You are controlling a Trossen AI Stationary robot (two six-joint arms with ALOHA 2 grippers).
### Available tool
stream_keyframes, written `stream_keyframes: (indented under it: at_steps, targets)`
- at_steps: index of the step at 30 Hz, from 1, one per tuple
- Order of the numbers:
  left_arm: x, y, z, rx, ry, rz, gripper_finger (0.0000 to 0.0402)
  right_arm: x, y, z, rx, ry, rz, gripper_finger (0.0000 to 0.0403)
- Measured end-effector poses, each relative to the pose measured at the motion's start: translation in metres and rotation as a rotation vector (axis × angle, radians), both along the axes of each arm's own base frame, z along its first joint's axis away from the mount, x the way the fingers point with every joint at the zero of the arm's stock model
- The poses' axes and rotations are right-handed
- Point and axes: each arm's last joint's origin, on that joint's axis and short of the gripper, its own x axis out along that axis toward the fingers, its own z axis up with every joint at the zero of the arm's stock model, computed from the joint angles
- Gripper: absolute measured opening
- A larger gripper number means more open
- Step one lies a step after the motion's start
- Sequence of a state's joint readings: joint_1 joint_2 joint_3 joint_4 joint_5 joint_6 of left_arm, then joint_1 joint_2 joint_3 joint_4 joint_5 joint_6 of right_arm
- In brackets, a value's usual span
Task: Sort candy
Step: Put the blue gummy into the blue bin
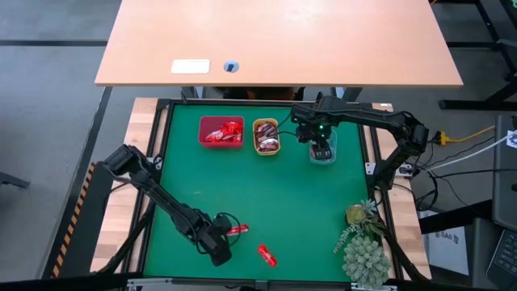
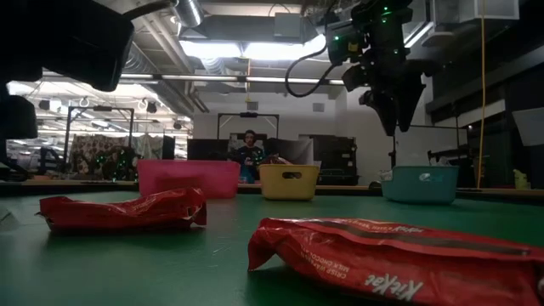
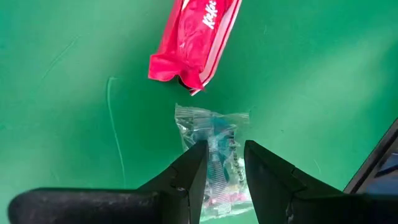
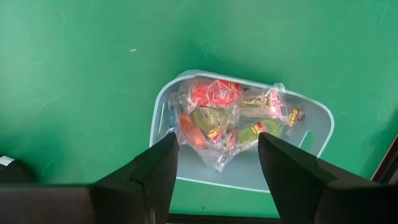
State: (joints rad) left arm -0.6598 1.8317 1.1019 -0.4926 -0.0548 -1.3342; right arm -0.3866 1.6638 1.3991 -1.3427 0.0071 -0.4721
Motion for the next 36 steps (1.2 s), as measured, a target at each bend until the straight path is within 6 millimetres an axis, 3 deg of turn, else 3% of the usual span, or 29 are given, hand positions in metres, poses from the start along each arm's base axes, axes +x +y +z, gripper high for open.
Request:
stream_keyframes:
  at_steps: [10, 18, 26, 36]
  targets:
    - [0.001, 0.000, -0.005, 0.029, -0.010, 0.010, 0.0097, 0.001, 0.000, 0.000, 0.007, -0.018, 0.000, 0.0221]
    - [0.003, 0.001, -0.005, 0.035, -0.020, 0.019, 0.0050, 0.003, 0.004, 0.000, 0.144, -0.078, -0.004, 0.0221]
    - [0.004, 0.001, -0.005, 0.031, -0.026, 0.019, 0.0003, 0.004, 0.004, 0.000, 0.174, -0.098, -0.004, 0.0221]
    - [0.003, 0.003, 0.011, -0.002, -0.066, 0.021, 0.0001, 0.017, 0.006, 0.003, 0.331, -0.277, -0.039, 0.0221]
